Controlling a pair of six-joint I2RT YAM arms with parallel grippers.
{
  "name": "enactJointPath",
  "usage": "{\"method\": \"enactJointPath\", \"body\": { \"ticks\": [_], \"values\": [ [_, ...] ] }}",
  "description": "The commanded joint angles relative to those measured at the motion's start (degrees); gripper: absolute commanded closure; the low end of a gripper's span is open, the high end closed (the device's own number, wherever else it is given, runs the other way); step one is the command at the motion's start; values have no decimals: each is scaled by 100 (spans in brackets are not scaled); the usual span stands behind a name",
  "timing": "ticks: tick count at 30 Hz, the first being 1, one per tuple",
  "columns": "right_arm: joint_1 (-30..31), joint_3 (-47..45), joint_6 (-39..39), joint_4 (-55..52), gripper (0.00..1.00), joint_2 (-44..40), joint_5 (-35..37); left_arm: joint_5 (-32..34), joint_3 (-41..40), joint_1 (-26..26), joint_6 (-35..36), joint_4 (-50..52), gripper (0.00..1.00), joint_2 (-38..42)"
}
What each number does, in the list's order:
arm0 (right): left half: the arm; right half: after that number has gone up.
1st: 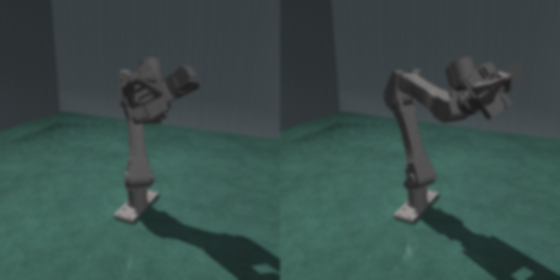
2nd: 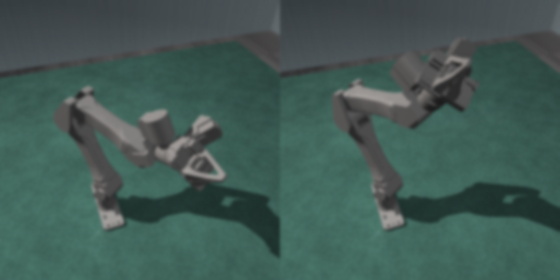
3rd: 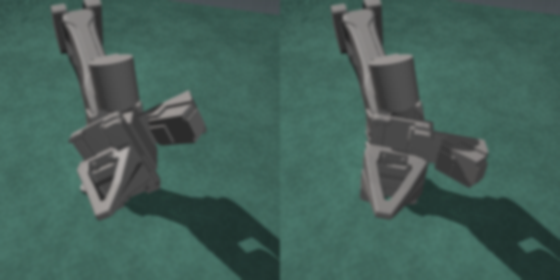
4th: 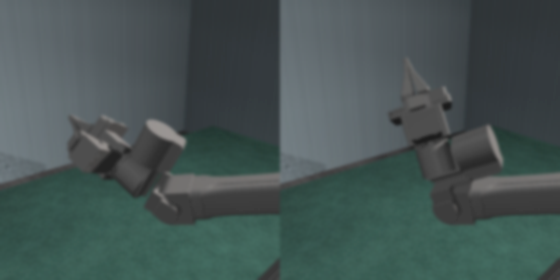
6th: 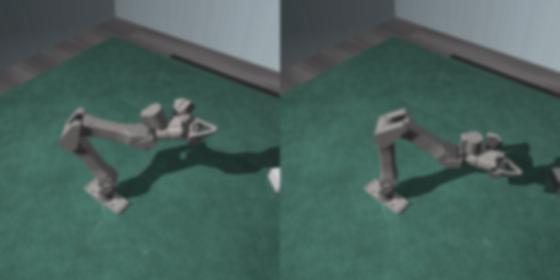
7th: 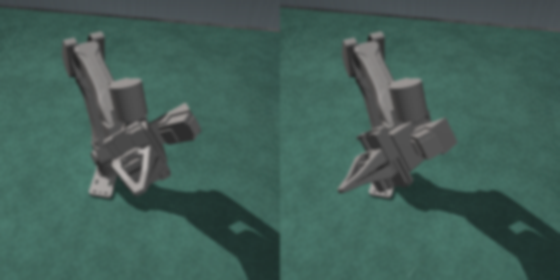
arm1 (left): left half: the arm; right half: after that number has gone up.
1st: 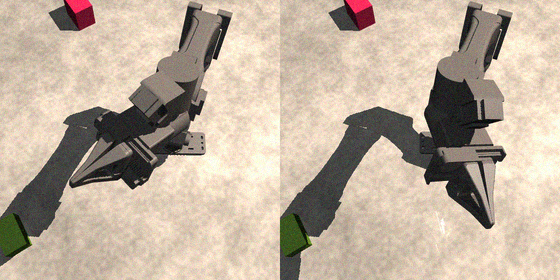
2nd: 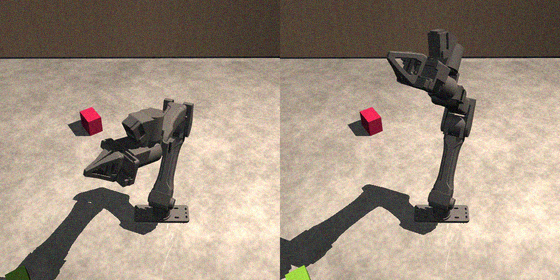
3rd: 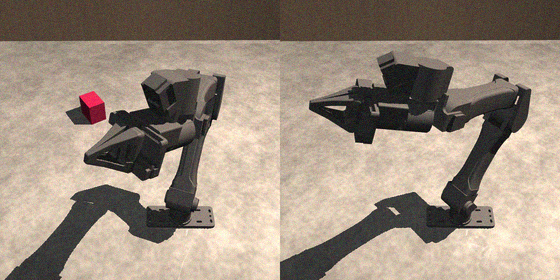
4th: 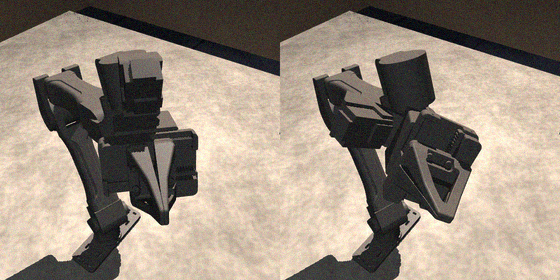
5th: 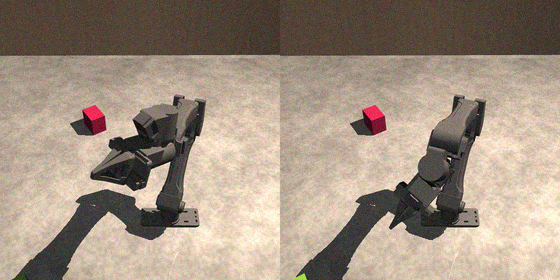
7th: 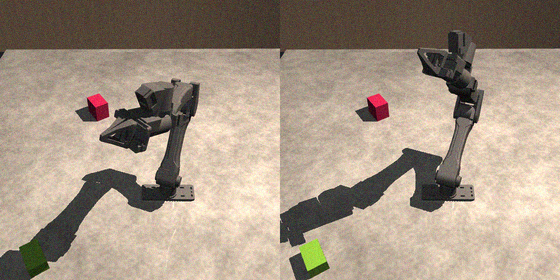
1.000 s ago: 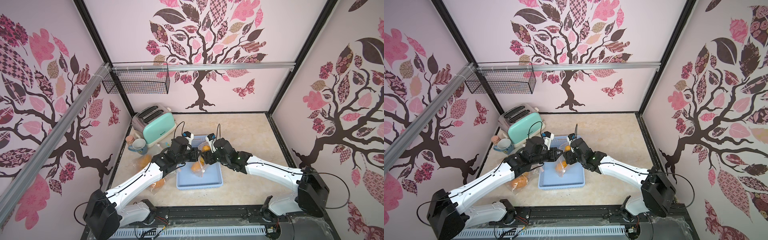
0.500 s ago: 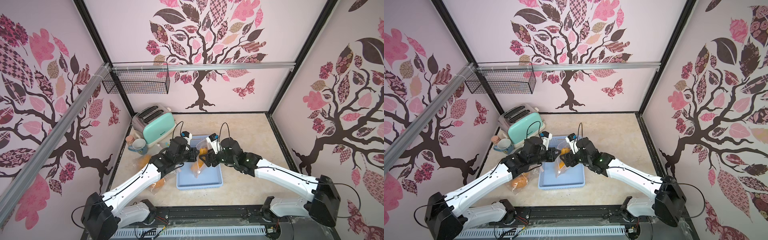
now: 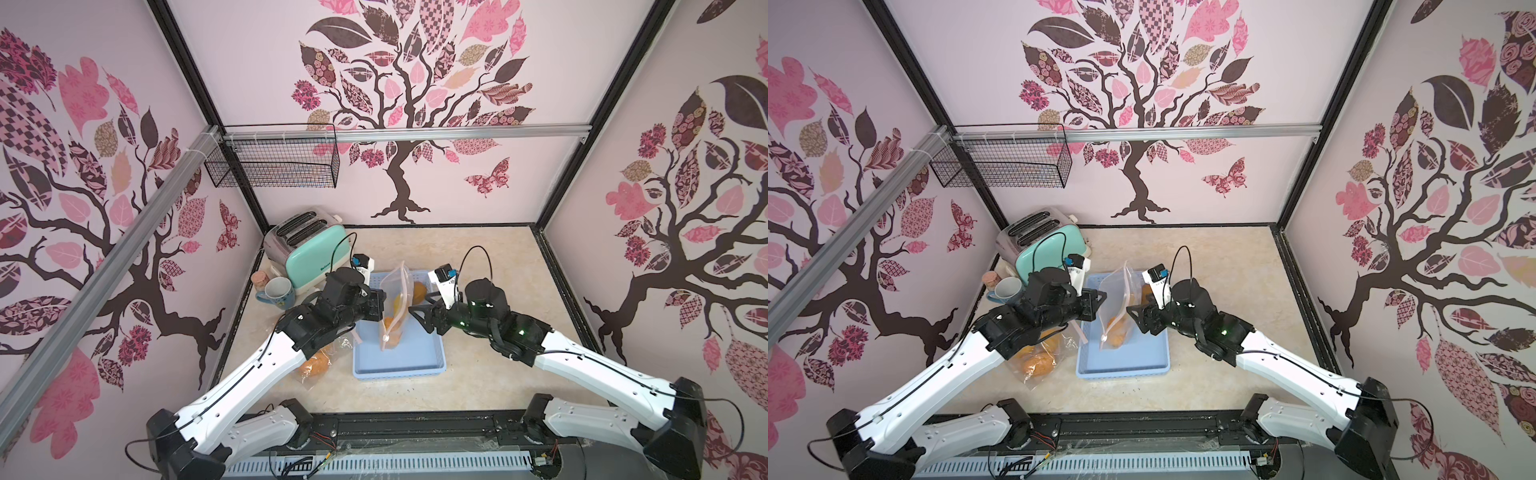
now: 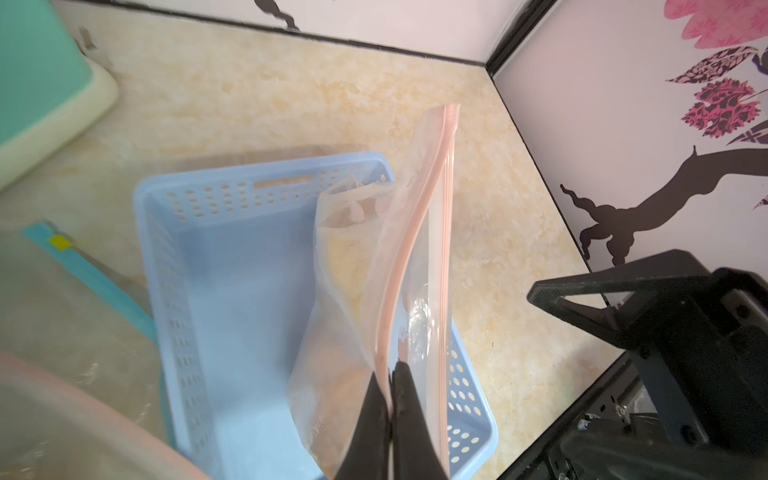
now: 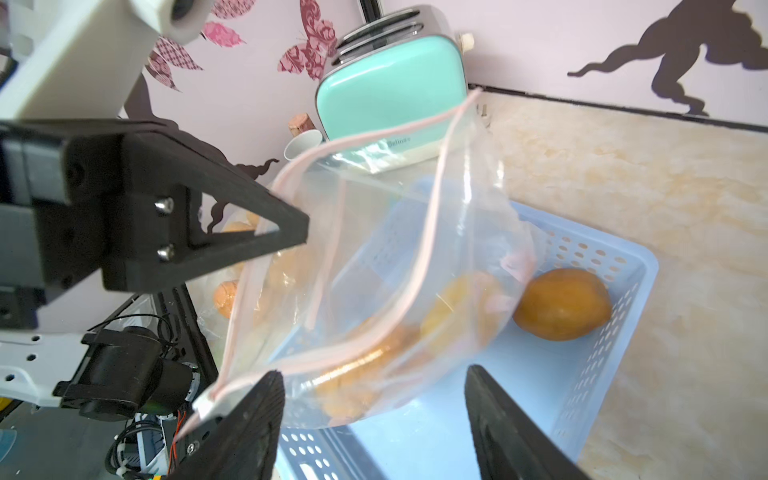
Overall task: Put the potatoes into a zipper bag and zip it
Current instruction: Place the potato into the zipper food storage bag, then pick up the potato from the basket.
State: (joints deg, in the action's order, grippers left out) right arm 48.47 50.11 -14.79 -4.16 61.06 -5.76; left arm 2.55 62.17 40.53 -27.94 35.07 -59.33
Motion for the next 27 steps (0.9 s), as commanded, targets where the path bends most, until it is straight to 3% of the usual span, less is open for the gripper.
{"method": "enactJointPath", "body": {
  "ticks": [1, 6, 13, 20, 27],
  "values": [
    [-12, 93, 99, -81, 27, -192, 151, 825, 571, -1, 406, 491, 100, 483],
    [-43, 260, -9, -347, 26, 130, 520, 1366, 876, -4, 611, 797, 100, 1169],
    [-104, 1016, -234, -1104, 27, 1321, 794, 2337, 904, -2, 846, 1260, 100, 2204],
    [-112, 1819, -103, -1506, 24, 2658, 1186, 3463, 142, -1, 1150, 1748, 100, 2999],
    [-223, 2633, 63, -1946, 21, 3837, 1747, 3654, -524, -2, 1059, 1793, 100, 3449]
  ]
}}
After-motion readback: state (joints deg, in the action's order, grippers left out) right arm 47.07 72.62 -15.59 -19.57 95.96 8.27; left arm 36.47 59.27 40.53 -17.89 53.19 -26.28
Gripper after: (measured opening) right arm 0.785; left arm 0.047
